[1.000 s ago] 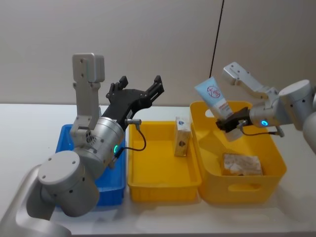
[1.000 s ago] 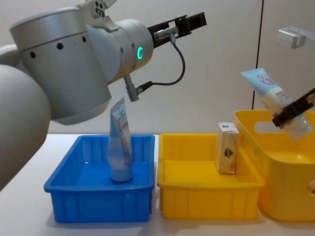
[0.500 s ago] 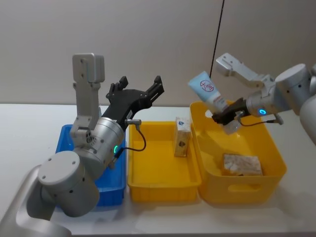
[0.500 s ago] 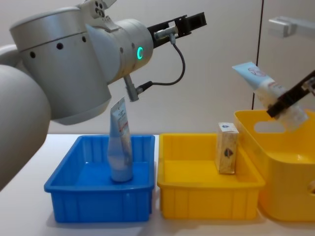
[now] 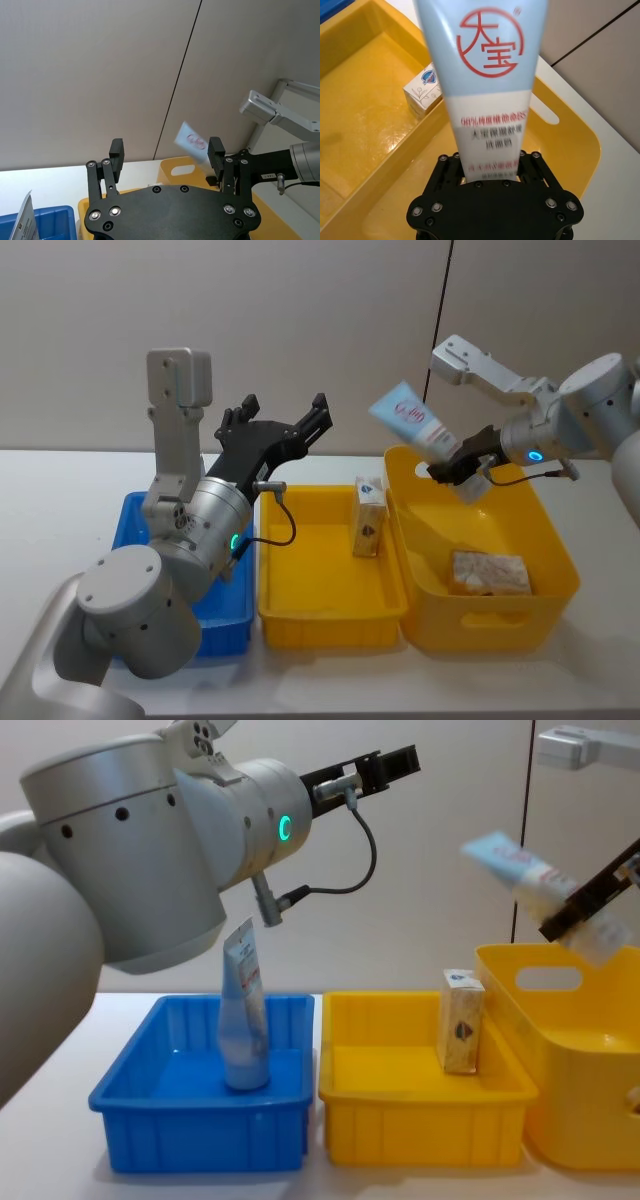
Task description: Bimanual collaborative sorting of washing and personal care products
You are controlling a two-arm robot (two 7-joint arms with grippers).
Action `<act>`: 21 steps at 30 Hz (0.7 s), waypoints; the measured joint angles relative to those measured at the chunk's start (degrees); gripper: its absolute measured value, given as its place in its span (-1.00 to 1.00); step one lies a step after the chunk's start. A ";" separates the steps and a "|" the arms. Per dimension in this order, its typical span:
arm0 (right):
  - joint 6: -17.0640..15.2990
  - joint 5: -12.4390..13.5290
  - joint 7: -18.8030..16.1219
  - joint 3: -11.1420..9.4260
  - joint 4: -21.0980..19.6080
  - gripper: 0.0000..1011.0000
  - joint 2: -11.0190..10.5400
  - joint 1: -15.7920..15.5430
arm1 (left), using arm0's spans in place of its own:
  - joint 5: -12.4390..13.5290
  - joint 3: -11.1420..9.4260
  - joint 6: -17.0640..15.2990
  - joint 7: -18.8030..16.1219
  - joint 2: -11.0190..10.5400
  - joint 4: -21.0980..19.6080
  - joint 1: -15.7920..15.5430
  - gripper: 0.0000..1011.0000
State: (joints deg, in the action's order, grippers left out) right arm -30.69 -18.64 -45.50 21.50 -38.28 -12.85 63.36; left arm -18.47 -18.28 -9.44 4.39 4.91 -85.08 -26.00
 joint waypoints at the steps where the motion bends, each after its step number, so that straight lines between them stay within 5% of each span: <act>1: -0.10 -0.15 -0.08 -0.06 -0.27 -0.20 -0.02 -0.11 | 0.00 0.00 0.00 0.00 0.00 0.00 0.00 0.98; 11: -0.99 -1.46 -0.84 -0.59 -2.87 0.50 -0.27 -1.03 | 0.00 0.00 0.00 0.00 0.00 0.00 0.00 0.98; 21: -1.34 -1.97 -1.12 -0.80 -3.87 0.98 -0.36 -1.36 | 0.00 0.00 0.00 0.00 0.00 0.00 0.00 0.98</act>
State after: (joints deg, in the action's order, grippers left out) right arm -32.03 -20.61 -46.62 20.71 -42.15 -13.21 62.00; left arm -18.47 -18.28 -9.44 4.39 4.91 -85.08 -26.01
